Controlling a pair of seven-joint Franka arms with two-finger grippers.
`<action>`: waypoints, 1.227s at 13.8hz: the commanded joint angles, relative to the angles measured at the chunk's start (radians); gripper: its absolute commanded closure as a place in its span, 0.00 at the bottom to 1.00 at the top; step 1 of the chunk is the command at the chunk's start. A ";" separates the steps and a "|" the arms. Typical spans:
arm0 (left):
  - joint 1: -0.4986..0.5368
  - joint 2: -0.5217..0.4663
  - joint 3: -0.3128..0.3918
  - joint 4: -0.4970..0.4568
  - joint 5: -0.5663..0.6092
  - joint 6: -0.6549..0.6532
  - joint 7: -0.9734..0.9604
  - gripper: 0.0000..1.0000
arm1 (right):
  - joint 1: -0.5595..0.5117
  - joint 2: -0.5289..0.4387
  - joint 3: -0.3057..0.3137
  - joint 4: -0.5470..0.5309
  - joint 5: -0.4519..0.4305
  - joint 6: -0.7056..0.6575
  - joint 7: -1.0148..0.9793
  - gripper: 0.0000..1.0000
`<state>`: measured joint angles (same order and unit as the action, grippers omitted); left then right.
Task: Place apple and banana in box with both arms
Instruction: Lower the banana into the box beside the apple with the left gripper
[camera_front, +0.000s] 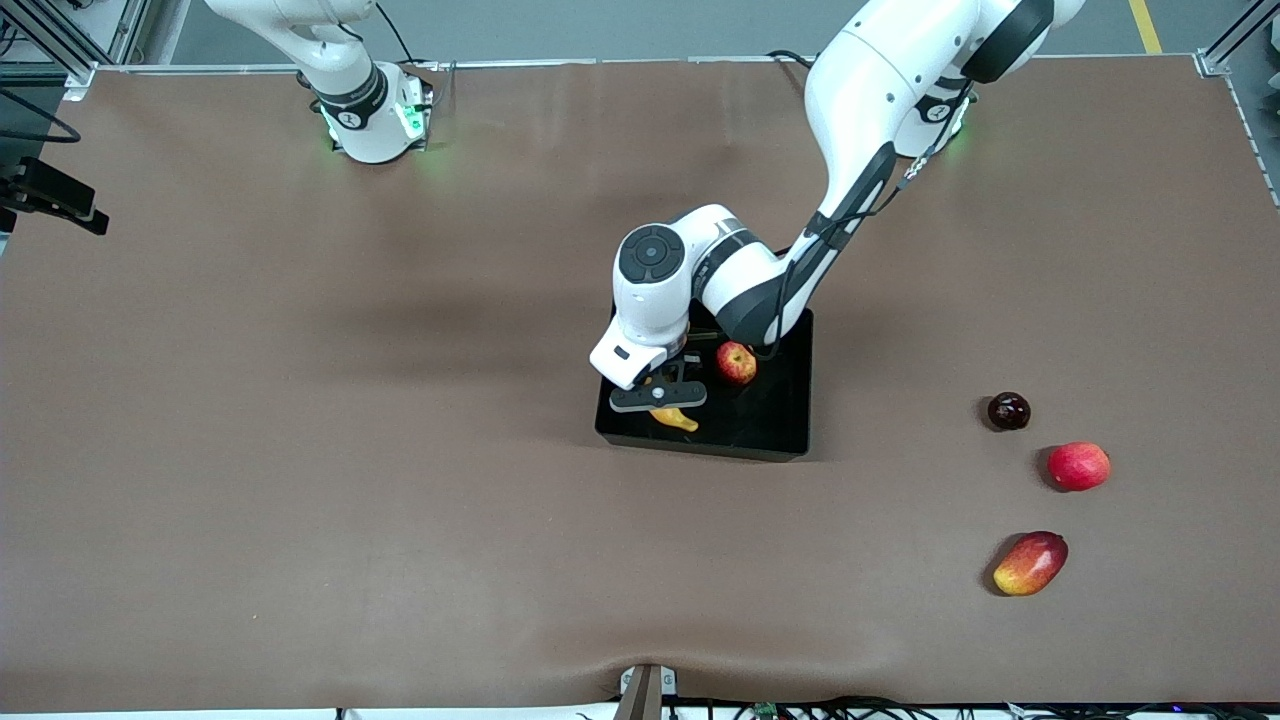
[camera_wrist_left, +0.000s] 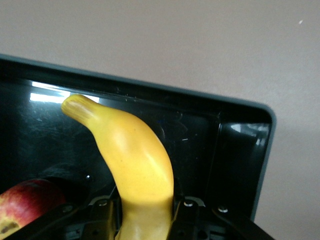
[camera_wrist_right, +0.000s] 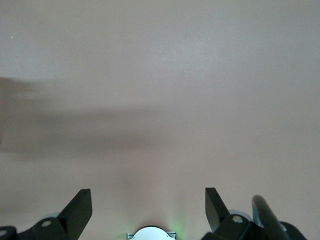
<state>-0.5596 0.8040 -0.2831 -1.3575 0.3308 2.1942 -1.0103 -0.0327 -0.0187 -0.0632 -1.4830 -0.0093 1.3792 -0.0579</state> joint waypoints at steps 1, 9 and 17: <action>-0.005 0.024 0.004 0.005 0.027 -0.002 -0.021 1.00 | -0.026 -0.001 0.014 0.003 0.015 -0.008 -0.016 0.00; 0.004 0.078 0.012 0.011 0.017 0.044 -0.022 1.00 | -0.022 0.000 0.014 0.004 0.015 -0.006 -0.016 0.00; -0.016 0.067 0.012 0.008 0.014 0.045 -0.039 0.62 | -0.033 0.003 0.014 0.004 0.031 -0.006 -0.016 0.00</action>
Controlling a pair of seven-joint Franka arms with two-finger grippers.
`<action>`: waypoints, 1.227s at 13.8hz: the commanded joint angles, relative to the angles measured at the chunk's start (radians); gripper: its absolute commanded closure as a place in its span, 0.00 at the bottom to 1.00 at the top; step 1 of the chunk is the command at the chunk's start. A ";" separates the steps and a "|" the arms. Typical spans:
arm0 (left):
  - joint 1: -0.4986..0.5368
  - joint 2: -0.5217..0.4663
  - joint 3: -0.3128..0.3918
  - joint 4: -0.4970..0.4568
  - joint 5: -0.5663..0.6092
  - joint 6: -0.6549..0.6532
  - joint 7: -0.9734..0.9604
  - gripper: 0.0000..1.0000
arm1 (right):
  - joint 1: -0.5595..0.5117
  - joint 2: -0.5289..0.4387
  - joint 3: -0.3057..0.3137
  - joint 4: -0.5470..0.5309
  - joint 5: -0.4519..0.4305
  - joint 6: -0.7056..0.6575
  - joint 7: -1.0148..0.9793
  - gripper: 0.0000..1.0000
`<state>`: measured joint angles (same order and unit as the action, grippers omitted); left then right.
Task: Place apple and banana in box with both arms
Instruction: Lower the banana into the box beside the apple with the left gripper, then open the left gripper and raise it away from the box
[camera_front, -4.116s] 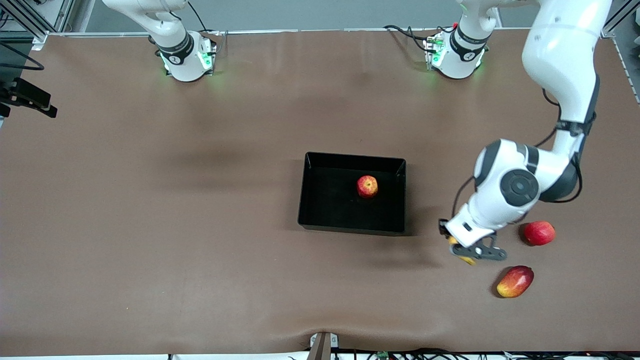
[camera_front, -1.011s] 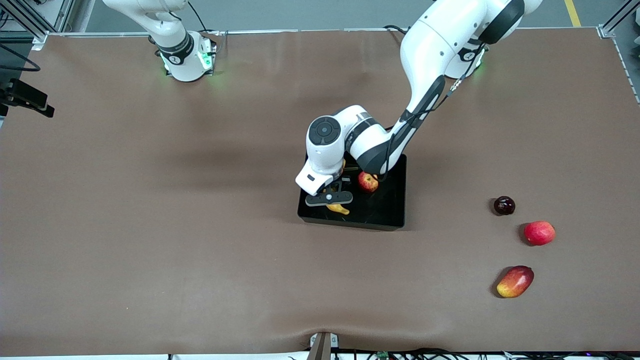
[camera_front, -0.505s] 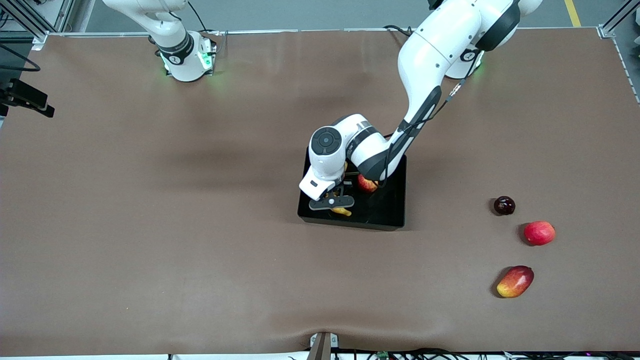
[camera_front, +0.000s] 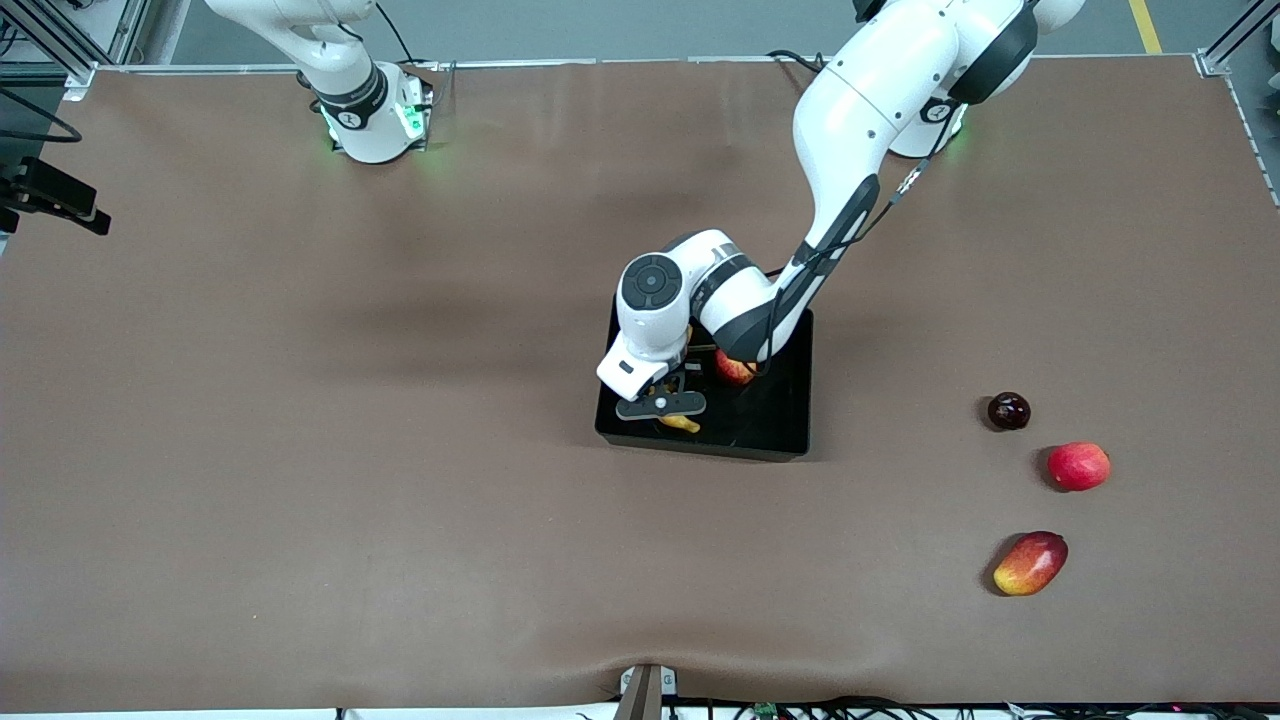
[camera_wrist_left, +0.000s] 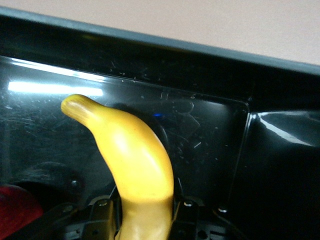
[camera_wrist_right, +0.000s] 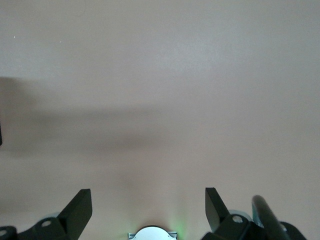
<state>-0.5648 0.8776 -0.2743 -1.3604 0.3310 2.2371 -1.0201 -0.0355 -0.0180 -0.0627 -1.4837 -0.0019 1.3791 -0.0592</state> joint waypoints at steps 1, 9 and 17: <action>-0.006 -0.012 0.003 0.011 0.017 -0.005 -0.028 0.23 | -0.030 0.003 0.014 0.005 0.023 -0.006 -0.016 0.00; 0.106 -0.285 0.001 0.017 0.017 -0.351 0.055 0.00 | -0.032 0.004 0.014 0.005 0.023 -0.005 -0.016 0.00; 0.318 -0.531 0.001 0.017 -0.007 -0.622 0.360 0.00 | -0.032 0.004 0.014 0.005 0.023 -0.005 -0.016 0.00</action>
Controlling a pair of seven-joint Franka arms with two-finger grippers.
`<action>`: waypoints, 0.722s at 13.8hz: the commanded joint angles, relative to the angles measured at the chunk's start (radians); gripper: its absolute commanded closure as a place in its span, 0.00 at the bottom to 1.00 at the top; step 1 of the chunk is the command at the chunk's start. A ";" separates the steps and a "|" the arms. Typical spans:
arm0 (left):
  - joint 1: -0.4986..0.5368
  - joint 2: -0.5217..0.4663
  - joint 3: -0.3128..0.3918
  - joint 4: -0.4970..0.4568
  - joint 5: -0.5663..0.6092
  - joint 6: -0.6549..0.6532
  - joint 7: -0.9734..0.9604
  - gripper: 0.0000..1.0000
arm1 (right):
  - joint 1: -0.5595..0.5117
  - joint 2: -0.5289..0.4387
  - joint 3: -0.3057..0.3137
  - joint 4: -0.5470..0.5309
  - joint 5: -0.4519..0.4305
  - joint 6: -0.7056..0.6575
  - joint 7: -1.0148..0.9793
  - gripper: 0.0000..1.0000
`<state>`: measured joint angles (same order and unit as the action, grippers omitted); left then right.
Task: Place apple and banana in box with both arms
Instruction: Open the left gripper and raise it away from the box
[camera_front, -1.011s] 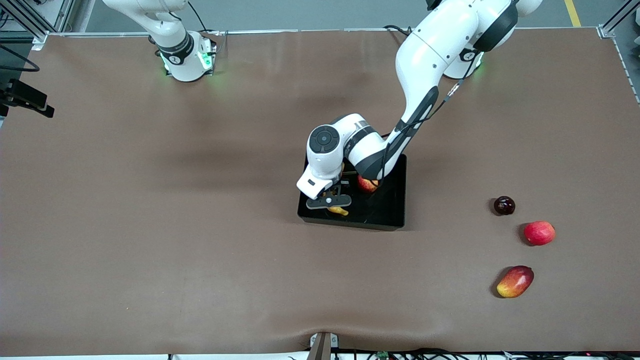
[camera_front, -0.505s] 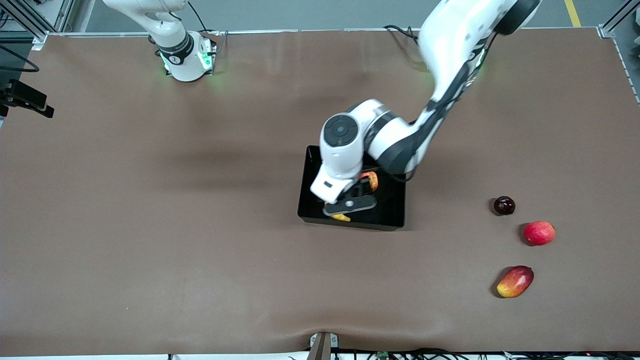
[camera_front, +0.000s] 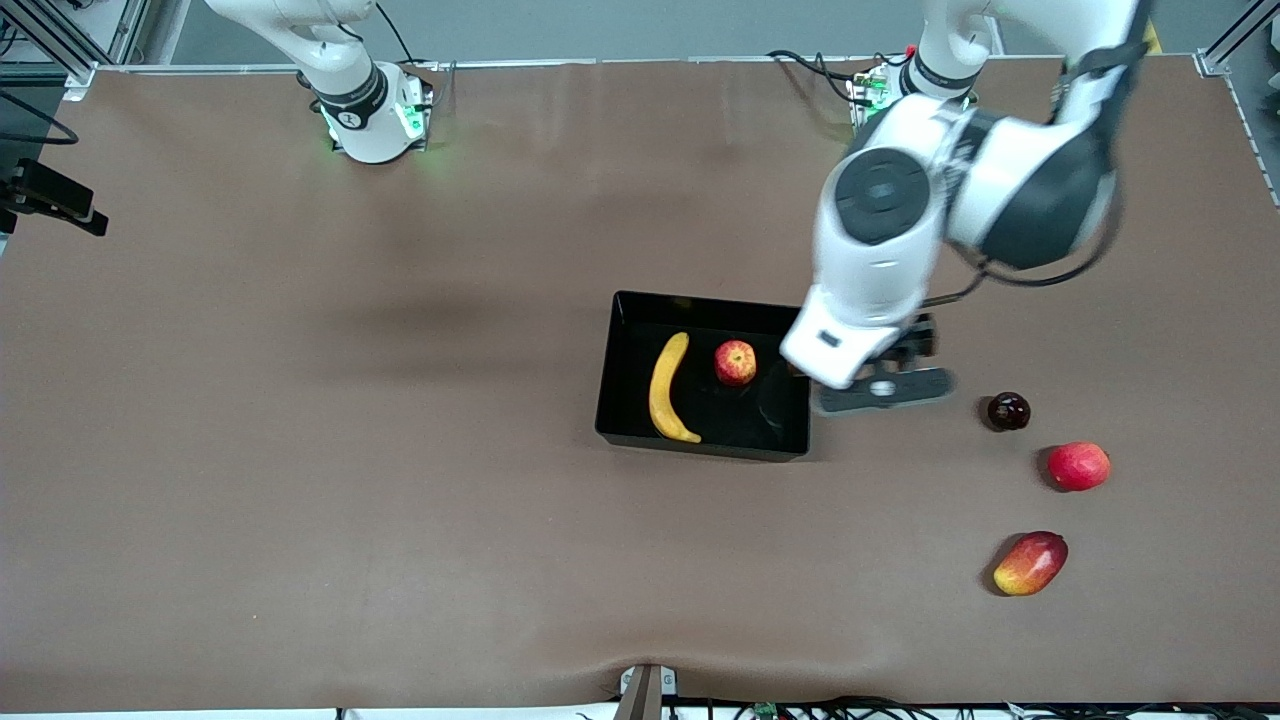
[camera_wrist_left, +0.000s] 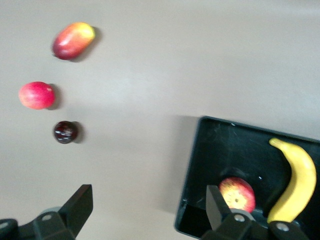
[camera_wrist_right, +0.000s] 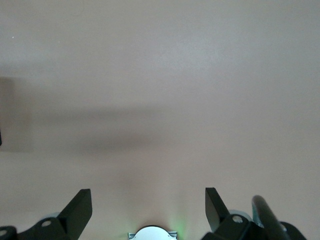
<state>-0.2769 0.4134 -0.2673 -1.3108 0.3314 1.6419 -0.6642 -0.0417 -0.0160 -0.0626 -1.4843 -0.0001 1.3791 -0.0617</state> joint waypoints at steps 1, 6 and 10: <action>0.062 -0.088 -0.007 -0.033 -0.020 -0.039 0.017 0.00 | -0.026 0.002 0.014 0.006 0.022 -0.006 -0.013 0.00; 0.253 -0.178 -0.012 -0.030 -0.135 -0.085 0.239 0.00 | -0.026 0.002 0.014 0.006 0.022 -0.006 -0.015 0.00; 0.329 -0.240 -0.013 -0.034 -0.161 -0.090 0.371 0.00 | -0.026 0.001 0.014 0.006 0.022 -0.006 -0.015 0.00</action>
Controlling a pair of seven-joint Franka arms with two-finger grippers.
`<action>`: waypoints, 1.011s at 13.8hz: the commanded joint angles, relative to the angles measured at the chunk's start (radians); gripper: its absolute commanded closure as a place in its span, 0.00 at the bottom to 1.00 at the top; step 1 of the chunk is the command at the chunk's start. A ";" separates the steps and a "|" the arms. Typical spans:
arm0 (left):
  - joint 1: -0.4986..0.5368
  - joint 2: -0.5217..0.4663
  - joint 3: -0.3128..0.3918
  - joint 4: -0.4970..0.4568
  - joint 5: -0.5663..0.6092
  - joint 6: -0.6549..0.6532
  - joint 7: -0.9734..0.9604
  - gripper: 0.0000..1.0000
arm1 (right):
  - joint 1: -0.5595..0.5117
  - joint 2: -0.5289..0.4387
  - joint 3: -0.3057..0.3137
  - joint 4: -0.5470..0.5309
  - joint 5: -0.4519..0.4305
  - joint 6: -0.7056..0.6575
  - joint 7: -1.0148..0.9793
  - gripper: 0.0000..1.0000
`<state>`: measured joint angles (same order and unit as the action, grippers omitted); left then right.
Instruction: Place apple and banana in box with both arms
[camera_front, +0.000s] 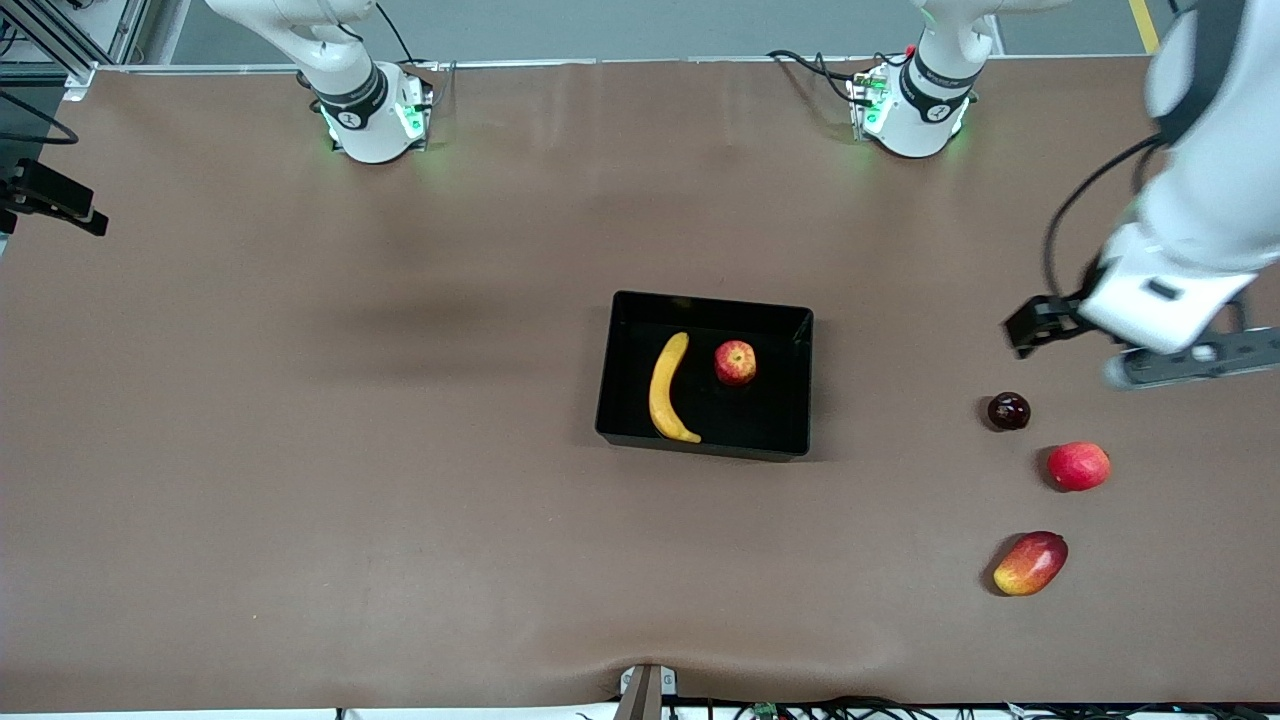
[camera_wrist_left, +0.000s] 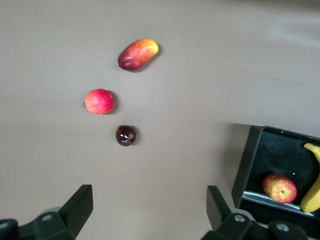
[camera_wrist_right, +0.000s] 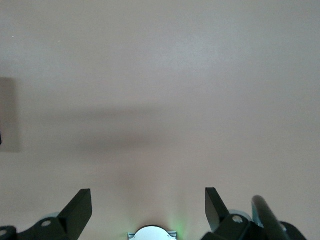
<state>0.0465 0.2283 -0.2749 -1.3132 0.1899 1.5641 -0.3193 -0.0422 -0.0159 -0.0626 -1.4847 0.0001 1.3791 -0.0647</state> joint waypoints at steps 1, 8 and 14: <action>0.007 -0.070 -0.001 -0.040 -0.020 -0.015 0.032 0.00 | -0.025 0.002 0.014 0.006 0.021 -0.006 -0.012 0.00; -0.011 -0.204 0.130 -0.144 -0.093 -0.085 0.161 0.00 | -0.036 0.002 0.014 0.006 0.021 -0.006 -0.012 0.00; -0.068 -0.265 0.183 -0.184 -0.128 -0.110 0.175 0.00 | -0.036 0.004 0.014 0.006 0.021 -0.008 -0.012 0.00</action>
<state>-0.0101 0.0136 -0.1037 -1.4528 0.0817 1.4670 -0.1504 -0.0536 -0.0157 -0.0629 -1.4850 0.0002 1.3791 -0.0653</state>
